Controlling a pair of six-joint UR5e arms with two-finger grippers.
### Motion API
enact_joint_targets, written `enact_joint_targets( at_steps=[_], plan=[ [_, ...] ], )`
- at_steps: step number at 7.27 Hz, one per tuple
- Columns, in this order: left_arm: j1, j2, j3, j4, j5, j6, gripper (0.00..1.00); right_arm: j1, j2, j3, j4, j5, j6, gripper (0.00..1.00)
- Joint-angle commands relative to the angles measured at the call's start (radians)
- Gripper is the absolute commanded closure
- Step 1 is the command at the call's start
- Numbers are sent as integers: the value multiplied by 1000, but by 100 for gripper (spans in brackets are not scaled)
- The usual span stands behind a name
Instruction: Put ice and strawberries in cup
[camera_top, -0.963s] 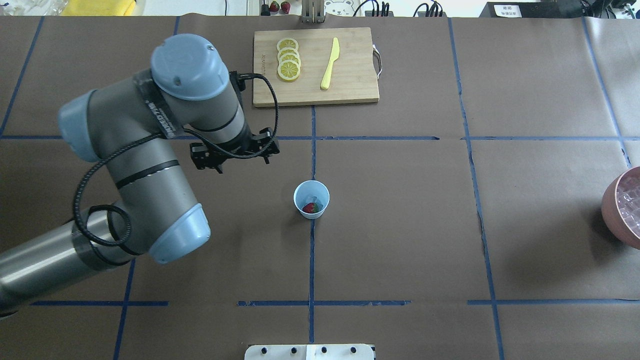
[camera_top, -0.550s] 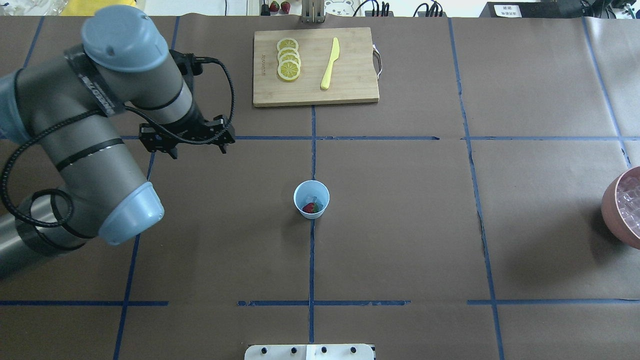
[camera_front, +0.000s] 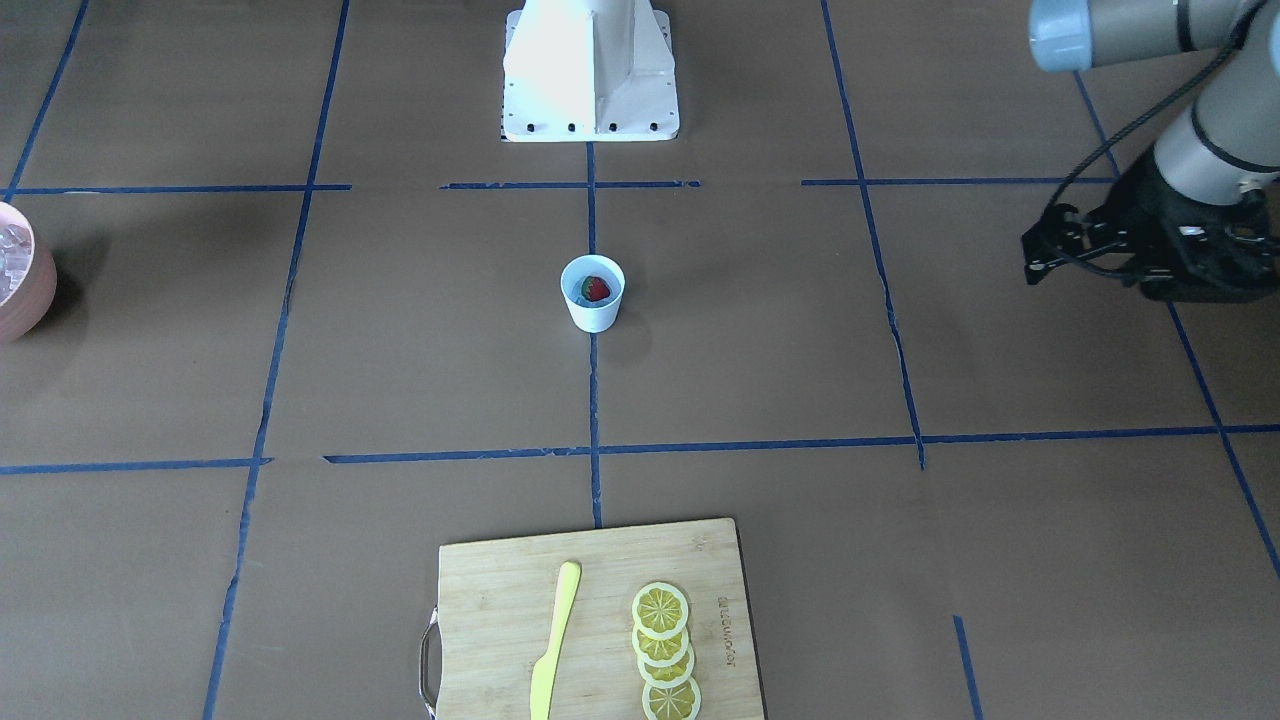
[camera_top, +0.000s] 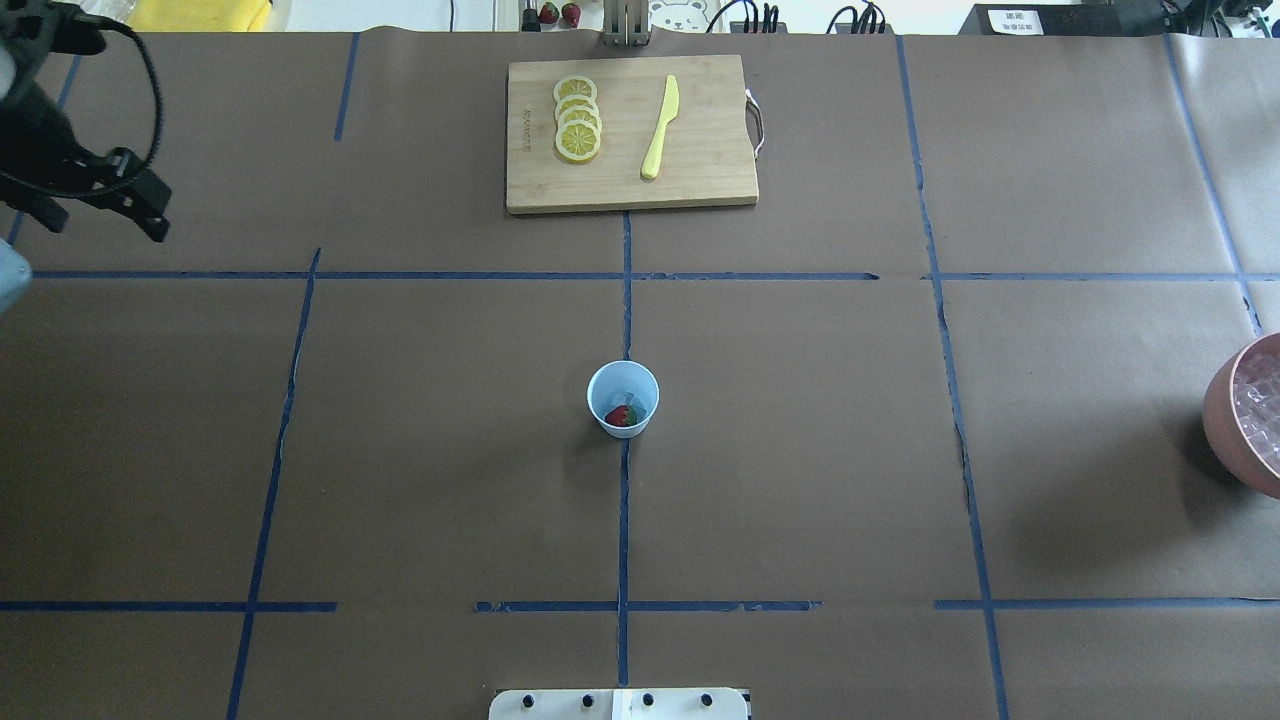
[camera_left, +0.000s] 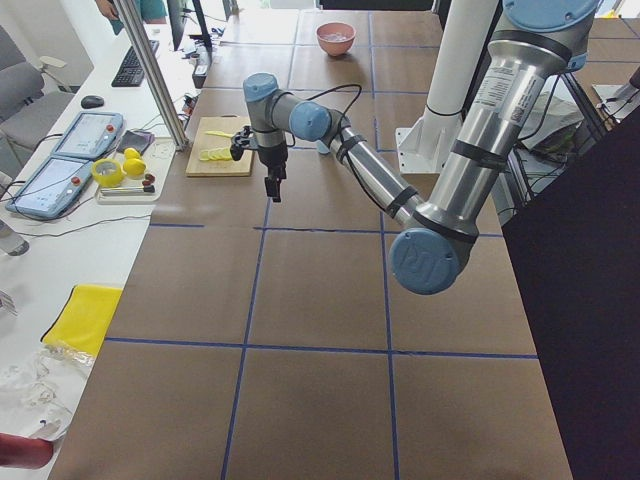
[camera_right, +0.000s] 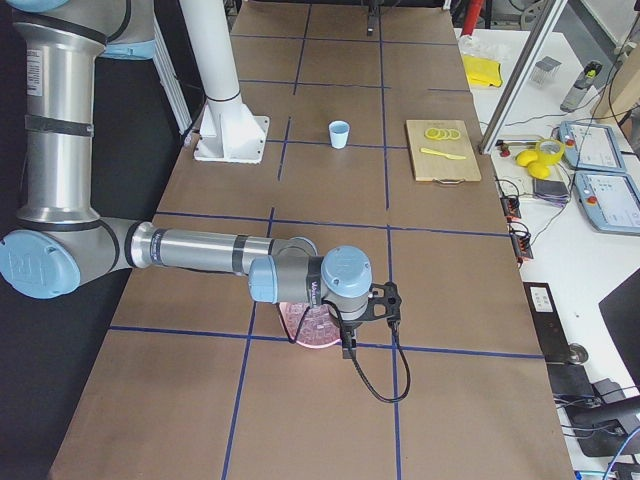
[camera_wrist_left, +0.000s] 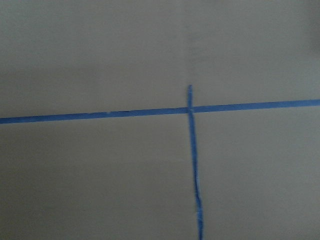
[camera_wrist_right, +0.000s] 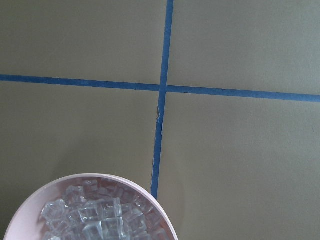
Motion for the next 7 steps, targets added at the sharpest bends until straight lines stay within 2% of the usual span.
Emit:
enact_joint_targets(
  at_steps=[1, 2, 3, 5, 7],
  plan=[
    [-147, 148, 54, -12, -12, 245, 0, 0, -5, -1, 0, 4, 1, 0],
    [-205, 191, 107, -14, -24, 372, 0, 0, -5, -1, 0, 4, -1, 1],
    [-245, 219, 169, -31, -93, 426, 0, 0, -5, -1, 2, 4, -1, 0],
    [-285, 285, 244, -179, -121, 430, 0, 0, -3, -1, 2, 2, -1, 0],
    [-365, 286, 272, -190, -121, 427, 0, -1, 1, -1, 2, 1, -1, 0]
  ],
)
